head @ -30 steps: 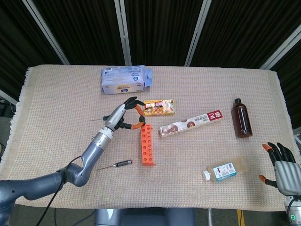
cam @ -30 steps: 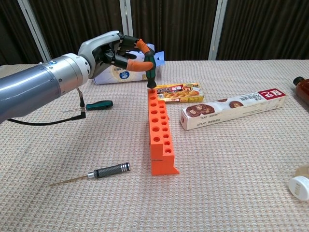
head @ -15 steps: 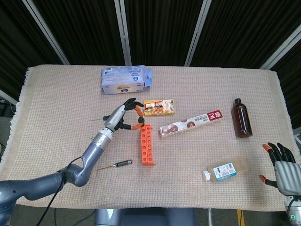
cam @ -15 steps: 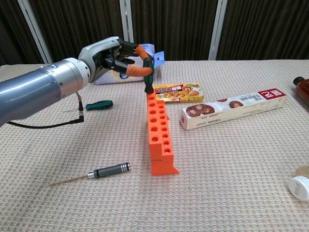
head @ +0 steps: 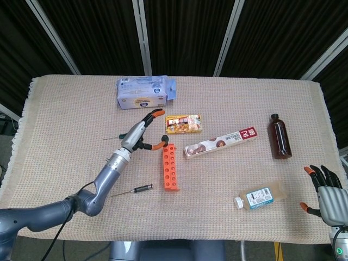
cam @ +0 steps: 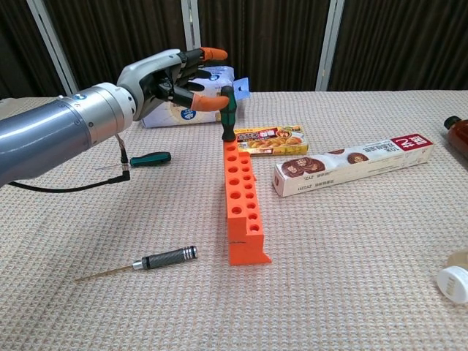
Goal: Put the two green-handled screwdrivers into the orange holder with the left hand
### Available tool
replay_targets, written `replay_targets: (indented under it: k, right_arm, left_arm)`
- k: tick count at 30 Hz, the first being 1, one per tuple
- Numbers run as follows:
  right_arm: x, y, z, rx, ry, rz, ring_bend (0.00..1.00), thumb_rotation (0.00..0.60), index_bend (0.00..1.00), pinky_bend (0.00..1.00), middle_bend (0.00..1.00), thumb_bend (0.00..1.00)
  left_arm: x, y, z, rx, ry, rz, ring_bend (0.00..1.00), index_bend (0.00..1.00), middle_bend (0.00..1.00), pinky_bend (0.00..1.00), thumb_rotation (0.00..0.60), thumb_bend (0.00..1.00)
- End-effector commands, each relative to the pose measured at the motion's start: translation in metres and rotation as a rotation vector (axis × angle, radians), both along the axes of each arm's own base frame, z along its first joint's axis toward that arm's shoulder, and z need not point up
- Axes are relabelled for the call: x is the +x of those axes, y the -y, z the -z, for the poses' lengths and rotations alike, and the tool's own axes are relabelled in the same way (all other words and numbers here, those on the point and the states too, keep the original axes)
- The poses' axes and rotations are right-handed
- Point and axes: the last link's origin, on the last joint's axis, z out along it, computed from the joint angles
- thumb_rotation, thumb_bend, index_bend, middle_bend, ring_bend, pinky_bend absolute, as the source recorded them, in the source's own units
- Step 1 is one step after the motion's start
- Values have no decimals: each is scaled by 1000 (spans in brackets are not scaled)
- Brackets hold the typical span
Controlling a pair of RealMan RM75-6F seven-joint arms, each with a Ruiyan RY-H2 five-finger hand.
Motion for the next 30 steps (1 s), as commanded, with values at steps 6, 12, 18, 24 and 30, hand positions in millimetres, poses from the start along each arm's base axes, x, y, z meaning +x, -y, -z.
replay_targets:
  k: [6, 12, 18, 24, 30]
  right_arm:
    - [1, 0, -1, -3, 0, -7, 46, 600, 137, 123, 108, 0]
    - [1, 2, 0, 4, 3, -16, 47, 600, 137, 122, 107, 0]
    - [3, 4, 2, 11, 5, -25, 47, 600, 136, 123, 108, 0]
    - [4, 5, 4, 19, 8, -31, 47, 600, 137, 123, 108, 0]
    - [4, 4, 3, 19, 7, -31, 47, 600, 137, 122, 108, 0]
  left_arm:
    - [-12, 1, -28, 148, -94, 71, 0, 116, 0, 57, 600, 454]
    - [-42, -2, -57, 275, -346, 77, 0, 244, 0, 55, 600, 521]
    - [-63, -2, -72, 313, -534, 51, 0, 276, 0, 47, 600, 523]
    - [-98, -4, -73, 272, -763, -34, 0, 336, 9, 44, 600, 504]
    - [-109, -10, -59, 241, -940, -50, 0, 346, 11, 38, 600, 364]
